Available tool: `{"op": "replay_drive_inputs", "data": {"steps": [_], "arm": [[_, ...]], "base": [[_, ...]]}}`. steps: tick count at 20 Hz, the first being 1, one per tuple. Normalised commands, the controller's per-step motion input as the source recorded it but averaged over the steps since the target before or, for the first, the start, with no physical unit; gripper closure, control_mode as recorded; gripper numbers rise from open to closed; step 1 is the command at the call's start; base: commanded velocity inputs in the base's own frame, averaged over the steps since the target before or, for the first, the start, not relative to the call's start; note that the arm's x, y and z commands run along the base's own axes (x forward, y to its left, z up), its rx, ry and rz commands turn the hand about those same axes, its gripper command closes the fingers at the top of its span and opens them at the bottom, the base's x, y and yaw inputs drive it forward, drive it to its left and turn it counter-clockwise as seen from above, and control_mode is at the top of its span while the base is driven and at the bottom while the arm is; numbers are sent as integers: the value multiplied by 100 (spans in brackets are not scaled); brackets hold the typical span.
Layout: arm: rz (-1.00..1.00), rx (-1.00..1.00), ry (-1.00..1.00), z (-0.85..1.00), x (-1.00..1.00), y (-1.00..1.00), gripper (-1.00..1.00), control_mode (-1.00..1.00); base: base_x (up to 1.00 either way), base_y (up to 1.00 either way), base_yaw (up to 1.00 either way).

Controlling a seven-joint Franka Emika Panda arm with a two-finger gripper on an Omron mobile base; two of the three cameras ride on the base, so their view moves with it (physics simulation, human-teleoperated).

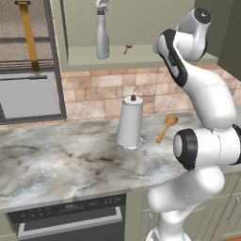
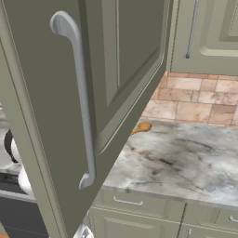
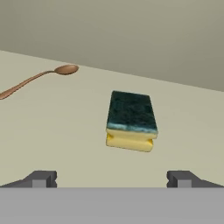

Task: Pick the spray and sponge from the cabinet and place them on the counter.

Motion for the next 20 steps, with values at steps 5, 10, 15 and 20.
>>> {"op": "replay_drive_inputs", "data": {"steps": [5,10,15,20], "arm": [[0,0,1,-3,47,-8,-100,-100],[0,0,3,-7,47,-7,-100,-100],[0,0,5,-8,45,-9,-100,-100],[0,0,4,-6,41,-10,-100,-100]], "base": [[0,0,0],[0,0,0],[0,0,0],[0,0,0]]}}
